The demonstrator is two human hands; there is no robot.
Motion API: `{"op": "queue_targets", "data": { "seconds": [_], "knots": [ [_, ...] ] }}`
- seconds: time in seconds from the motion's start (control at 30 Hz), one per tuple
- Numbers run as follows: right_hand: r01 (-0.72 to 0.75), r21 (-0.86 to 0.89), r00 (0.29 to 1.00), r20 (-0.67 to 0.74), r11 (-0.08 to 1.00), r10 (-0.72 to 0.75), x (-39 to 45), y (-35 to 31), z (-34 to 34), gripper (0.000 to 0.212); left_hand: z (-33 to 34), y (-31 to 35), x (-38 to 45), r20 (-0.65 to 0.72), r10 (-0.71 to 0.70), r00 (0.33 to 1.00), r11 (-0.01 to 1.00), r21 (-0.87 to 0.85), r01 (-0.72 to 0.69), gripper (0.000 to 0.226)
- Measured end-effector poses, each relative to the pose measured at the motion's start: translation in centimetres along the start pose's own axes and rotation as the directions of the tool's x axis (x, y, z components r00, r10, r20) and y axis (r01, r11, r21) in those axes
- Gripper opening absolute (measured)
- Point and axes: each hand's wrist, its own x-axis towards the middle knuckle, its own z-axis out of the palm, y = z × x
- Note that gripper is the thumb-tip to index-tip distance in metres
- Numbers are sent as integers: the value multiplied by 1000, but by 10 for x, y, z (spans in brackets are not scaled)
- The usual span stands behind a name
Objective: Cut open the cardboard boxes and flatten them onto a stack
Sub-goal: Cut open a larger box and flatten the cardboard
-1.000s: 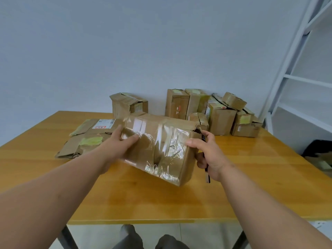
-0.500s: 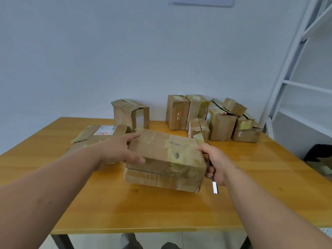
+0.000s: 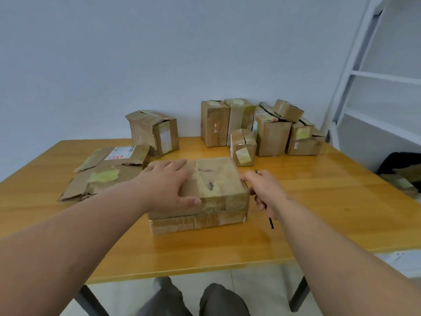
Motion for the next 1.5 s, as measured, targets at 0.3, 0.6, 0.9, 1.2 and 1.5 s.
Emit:
{"op": "queue_targets", "data": {
  "seconds": [0.3,0.6,0.9,1.2,1.5],
  "knots": [
    [127,-208,987,120,970,-104,1,38,-33,12,1,9,17,36,-12,999,1000,-13,12,106],
    [337,-267,934,214,903,-285,-20,59,-32,18,20,10,24,16,-30,999,999,-41,31,113],
    [519,-222,855,158,825,-495,-27,69,-27,22,24,8,28,44,7,999,998,61,-9,102],
    [594,-276,802,133,756,-582,-30,76,-23,25,25,12,28,52,-7,999,997,76,3,96],
    [634,-360,762,136,684,-633,-29,74,-22,24,26,10,28,41,-4,999,998,69,2,103]
  ]
}}
